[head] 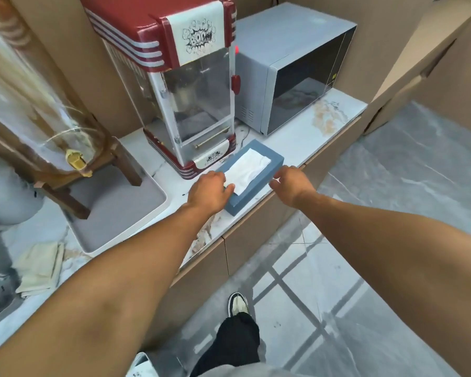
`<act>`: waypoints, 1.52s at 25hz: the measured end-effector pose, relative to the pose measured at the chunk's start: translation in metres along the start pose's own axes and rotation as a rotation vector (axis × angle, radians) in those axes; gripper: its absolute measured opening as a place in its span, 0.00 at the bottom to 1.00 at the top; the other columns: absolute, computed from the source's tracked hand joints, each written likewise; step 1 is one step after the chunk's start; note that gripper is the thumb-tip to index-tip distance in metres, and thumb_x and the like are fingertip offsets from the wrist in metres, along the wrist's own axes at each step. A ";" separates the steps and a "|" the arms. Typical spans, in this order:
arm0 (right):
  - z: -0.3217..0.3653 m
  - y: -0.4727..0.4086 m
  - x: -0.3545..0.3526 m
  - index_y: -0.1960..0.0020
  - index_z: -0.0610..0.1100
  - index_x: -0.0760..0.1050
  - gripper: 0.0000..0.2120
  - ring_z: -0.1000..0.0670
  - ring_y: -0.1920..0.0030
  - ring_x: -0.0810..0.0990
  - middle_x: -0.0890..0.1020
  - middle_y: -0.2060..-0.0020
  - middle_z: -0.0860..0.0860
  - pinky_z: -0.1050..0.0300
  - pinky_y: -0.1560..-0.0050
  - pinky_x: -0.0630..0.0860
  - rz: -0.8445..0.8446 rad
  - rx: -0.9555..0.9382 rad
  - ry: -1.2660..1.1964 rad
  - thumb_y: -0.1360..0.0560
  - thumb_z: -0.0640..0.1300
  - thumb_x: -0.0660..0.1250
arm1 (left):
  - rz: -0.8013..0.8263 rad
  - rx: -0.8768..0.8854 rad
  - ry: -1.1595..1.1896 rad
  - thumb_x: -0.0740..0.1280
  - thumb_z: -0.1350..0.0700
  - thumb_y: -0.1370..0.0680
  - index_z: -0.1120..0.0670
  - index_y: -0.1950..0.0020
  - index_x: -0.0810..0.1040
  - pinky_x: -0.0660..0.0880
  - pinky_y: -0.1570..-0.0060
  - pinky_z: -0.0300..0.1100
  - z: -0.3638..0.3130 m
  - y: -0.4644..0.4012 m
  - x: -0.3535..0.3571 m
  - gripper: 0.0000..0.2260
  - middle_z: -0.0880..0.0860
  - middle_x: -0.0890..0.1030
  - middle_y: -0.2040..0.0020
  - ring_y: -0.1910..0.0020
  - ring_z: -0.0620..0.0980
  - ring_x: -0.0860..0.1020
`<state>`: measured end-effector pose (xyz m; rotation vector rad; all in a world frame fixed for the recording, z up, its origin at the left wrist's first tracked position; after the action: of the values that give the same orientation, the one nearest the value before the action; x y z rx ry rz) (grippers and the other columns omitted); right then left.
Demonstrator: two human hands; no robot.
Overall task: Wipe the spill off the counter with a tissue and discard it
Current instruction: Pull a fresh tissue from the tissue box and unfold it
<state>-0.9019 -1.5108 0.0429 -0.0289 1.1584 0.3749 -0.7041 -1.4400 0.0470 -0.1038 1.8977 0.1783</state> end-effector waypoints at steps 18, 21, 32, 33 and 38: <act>0.015 -0.152 0.047 0.38 0.43 0.73 0.19 0.42 0.42 0.78 0.79 0.42 0.45 0.50 0.42 0.77 0.277 -0.169 0.129 0.25 0.52 0.69 | 0.102 -0.385 0.190 0.76 0.51 0.29 0.53 0.49 0.76 0.75 0.48 0.49 0.026 -0.063 0.045 0.14 0.53 0.78 0.48 0.47 0.55 0.75; 0.018 -0.154 0.045 0.48 0.42 0.77 0.11 0.43 0.50 0.79 0.82 0.49 0.43 0.53 0.48 0.78 0.313 -0.240 0.129 0.24 0.49 0.65 | -0.005 -0.534 0.361 0.74 0.59 0.27 0.53 0.53 0.78 0.74 0.55 0.44 0.022 -0.052 0.047 0.07 0.52 0.80 0.55 0.52 0.55 0.79; 0.073 -0.111 0.040 0.59 0.49 0.76 0.01 0.46 0.52 0.81 0.83 0.53 0.48 0.51 0.48 0.79 0.472 -0.423 -0.156 0.29 0.46 0.68 | -0.329 -0.975 0.730 0.71 0.63 0.25 0.51 0.59 0.81 0.84 0.54 0.51 0.040 0.041 0.032 0.07 0.49 0.80 0.58 0.56 0.55 0.82; 0.085 -0.101 0.043 0.60 0.49 0.75 0.02 0.46 0.53 0.83 0.83 0.54 0.48 0.50 0.48 0.80 0.502 -0.437 -0.174 0.30 0.45 0.68 | -0.345 -0.997 0.736 0.71 0.64 0.25 0.51 0.59 0.80 0.84 0.56 0.51 0.044 0.056 0.028 0.08 0.49 0.80 0.59 0.59 0.54 0.81; 0.158 -0.028 0.073 0.61 0.47 0.77 0.05 0.47 0.60 0.85 0.84 0.57 0.47 0.55 0.54 0.81 0.602 -0.554 -0.190 0.31 0.42 0.72 | -0.455 -1.096 0.766 0.69 0.65 0.27 0.55 0.58 0.80 0.84 0.59 0.51 0.075 0.162 0.006 0.05 0.55 0.80 0.62 0.65 0.54 0.79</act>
<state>-0.7282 -1.4837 0.0372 -0.1269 0.8272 1.2002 -0.6624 -1.2669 0.0295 -1.4985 2.2234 0.9492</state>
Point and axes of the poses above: each hand's wrist, its own y-axis away from the middle knuckle, its own x-axis out of the palm, z = x × y, the point moved 9 cm from there along -y, towards the middle knuckle
